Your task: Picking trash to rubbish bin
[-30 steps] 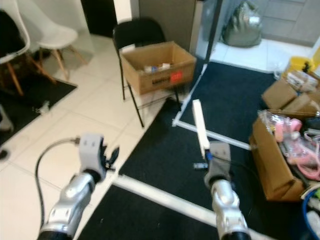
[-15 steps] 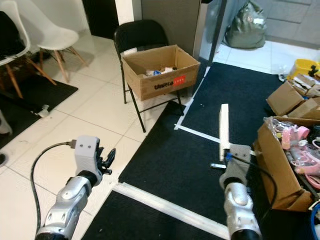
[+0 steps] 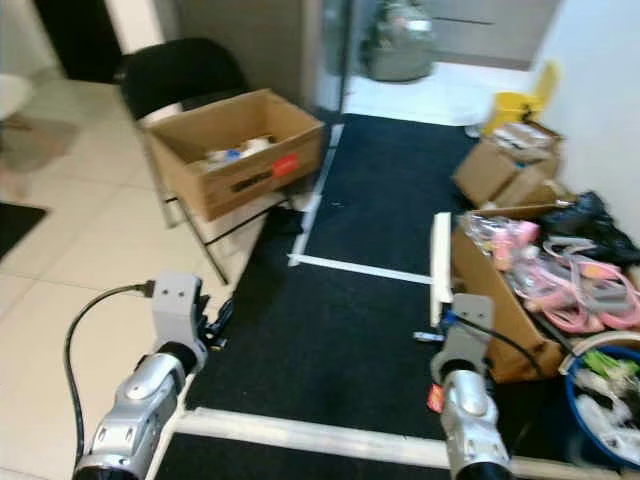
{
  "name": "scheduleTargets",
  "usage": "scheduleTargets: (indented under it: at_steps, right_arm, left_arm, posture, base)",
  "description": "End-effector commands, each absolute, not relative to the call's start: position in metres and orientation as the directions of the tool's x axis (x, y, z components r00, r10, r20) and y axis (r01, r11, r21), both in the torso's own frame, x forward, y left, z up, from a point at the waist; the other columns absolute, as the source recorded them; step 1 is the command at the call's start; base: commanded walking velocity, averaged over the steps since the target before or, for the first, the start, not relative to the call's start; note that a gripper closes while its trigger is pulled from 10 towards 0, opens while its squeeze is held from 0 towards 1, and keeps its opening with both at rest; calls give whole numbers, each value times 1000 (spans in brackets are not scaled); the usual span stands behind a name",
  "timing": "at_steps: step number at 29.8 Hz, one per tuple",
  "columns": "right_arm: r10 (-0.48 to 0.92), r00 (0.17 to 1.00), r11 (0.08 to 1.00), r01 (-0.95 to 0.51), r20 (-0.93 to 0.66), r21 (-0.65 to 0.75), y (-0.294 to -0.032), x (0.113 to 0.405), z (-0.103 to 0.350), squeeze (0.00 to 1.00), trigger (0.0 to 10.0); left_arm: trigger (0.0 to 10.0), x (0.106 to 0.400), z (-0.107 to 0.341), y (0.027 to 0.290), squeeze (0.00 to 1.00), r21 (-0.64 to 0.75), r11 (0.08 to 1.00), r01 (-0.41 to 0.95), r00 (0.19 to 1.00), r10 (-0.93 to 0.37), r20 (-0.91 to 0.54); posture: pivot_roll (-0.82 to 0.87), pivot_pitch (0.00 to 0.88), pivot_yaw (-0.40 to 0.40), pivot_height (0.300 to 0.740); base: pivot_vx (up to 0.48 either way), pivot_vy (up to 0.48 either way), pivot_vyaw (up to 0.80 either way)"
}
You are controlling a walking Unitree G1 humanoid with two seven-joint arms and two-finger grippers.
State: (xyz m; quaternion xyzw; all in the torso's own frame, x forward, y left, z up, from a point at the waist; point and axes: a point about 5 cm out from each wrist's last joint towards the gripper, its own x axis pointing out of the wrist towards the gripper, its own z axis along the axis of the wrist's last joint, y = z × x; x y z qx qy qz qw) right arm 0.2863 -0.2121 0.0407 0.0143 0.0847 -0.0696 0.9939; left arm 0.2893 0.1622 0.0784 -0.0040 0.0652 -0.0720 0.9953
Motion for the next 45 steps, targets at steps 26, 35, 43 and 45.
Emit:
scheduleTargets:
  at_steps: [26,35,43,45]
  right_arm:
    - [-147,972,988,152,-182,18,-215,283,36,0,10000]
    - [-149,972,988,154,-184,14,-217,281,34,0,10000]
    - [-151,971,988,155,-187,8,-217,280,33,0,10000]
    - [-151,971,988,155,-187,8,-217,280,33,0,10000]
  left_arm:
    - [10000,286,74,163,0,-17,989,150,978,-151,-146]
    - [10000,285,74,162,0,-16,987,160,976,-161,-147]
    - [10000,285,74,162,0,-15,986,163,975,-164,-148]
    - [10000,285,74,162,0,-15,986,163,975,-164,-148]
  posture:
    - [-21,108,13,740]
    - [-20,108,14,740]
    - [-20,109,14,740]
    - [-20,109,14,740]
  base:
    - [280,0,-46]
    - [285,0,-320]
    - [289,0,0]
    - [289,0,0]
